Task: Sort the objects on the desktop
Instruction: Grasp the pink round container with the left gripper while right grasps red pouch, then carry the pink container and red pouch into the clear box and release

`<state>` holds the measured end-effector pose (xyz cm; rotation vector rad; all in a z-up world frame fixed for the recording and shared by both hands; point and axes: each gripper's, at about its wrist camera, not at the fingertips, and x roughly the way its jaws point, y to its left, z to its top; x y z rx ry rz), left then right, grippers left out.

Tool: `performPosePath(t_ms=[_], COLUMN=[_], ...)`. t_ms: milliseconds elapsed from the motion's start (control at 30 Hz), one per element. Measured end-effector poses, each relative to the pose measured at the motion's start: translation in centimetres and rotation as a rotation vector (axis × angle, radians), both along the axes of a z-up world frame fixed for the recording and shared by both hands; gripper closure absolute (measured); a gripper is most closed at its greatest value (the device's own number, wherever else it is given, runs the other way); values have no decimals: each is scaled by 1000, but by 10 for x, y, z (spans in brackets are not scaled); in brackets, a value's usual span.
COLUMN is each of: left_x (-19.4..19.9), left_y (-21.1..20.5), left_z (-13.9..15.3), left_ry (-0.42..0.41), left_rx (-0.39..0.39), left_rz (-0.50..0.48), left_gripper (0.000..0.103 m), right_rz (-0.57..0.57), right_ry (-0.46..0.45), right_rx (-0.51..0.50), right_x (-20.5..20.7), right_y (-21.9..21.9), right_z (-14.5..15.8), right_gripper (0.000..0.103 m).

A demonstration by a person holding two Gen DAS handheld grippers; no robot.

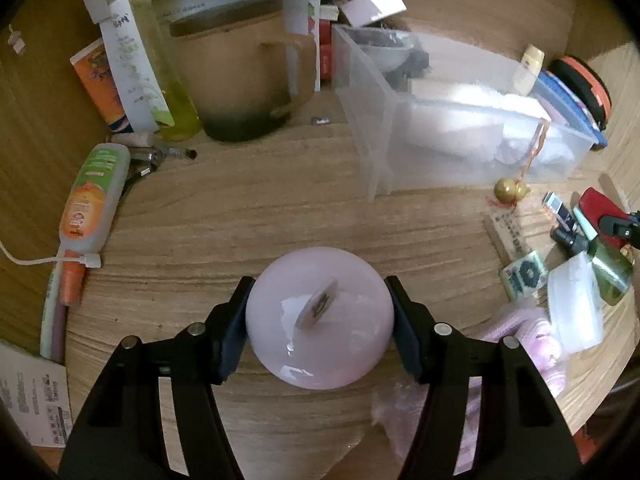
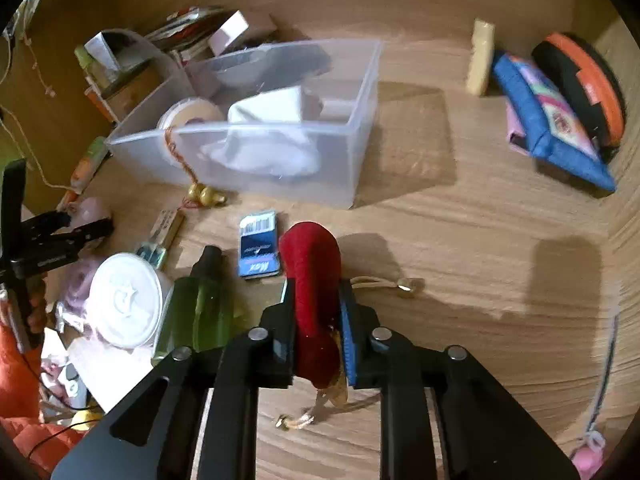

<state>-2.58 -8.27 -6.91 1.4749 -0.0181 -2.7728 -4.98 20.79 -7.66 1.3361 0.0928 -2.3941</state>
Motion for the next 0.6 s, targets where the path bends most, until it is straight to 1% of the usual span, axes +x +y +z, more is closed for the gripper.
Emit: performPosePath(t_ms=[233, 467, 600], left_x=[4, -6, -8], left_y=[1, 11, 14], left_z=[30, 57, 71], left_ry=[86, 157, 184], left_rx=[10, 7, 14], left_rz=[4, -13, -23], left_gripper=[40, 40, 40], right_rz=[-3, -17, -10], right_ry=[63, 168, 215], right_rx=[-24, -47, -73], right_x=[2, 2, 0], right_y=[5, 6, 4], right_z=[21, 56, 74], right_gripper=[91, 91, 91])
